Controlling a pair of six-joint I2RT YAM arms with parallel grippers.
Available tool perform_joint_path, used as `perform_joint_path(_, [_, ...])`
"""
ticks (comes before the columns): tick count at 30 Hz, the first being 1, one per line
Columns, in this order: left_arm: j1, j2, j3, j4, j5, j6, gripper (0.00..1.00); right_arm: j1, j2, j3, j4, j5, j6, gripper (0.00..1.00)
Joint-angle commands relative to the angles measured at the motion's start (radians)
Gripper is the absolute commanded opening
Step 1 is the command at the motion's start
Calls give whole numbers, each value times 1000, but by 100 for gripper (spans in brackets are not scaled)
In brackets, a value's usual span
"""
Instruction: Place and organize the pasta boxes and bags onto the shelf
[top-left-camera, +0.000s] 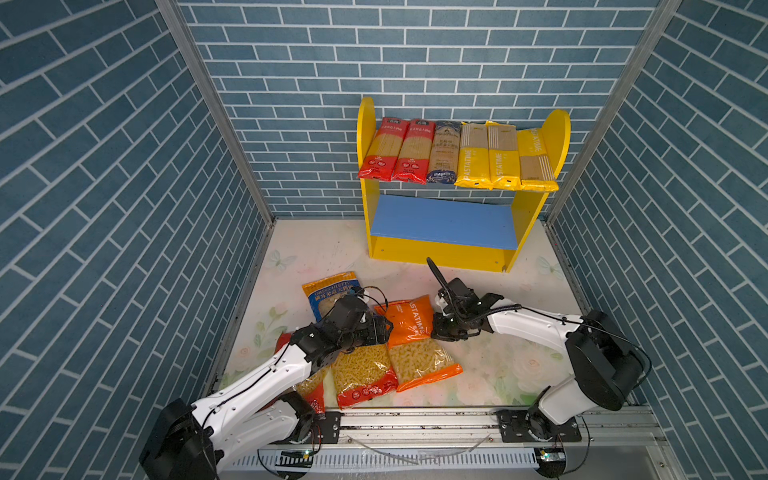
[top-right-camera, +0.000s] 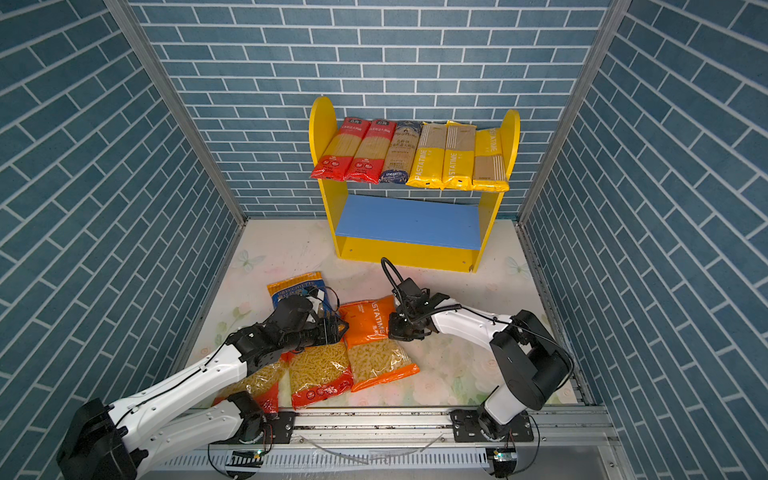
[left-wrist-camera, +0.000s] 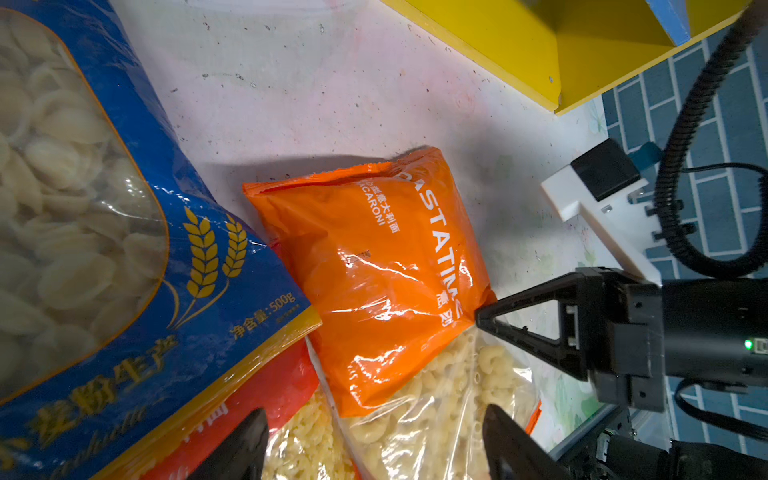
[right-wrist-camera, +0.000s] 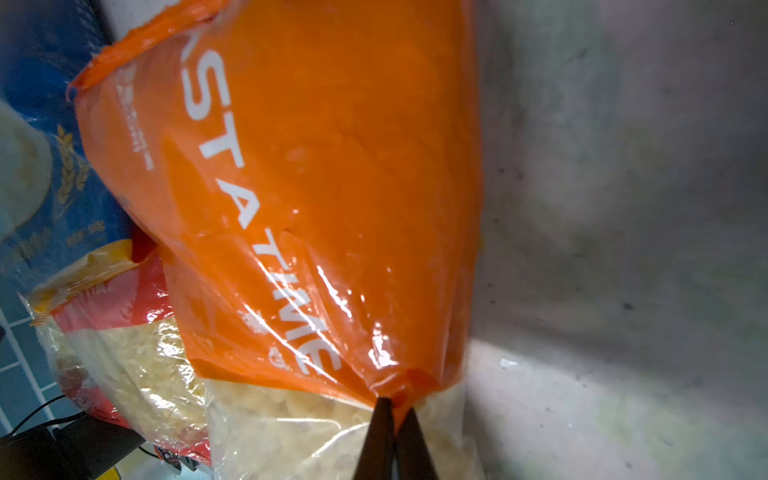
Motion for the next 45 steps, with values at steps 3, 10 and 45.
perform_joint_path(3, [17, -4, -7, 8, 0, 17, 82, -152, -146, -75, -183, 178, -60, 0])
perform_joint_path(10, [23, 31, -2, 34, -1, 10, 82, -235, -291, -77, -339, 347, -83, 30])
perform_joint_path(45, [219, -212, -31, -161, 12, 33, 82, 330, 378, 270, 301, -142, 124, 52])
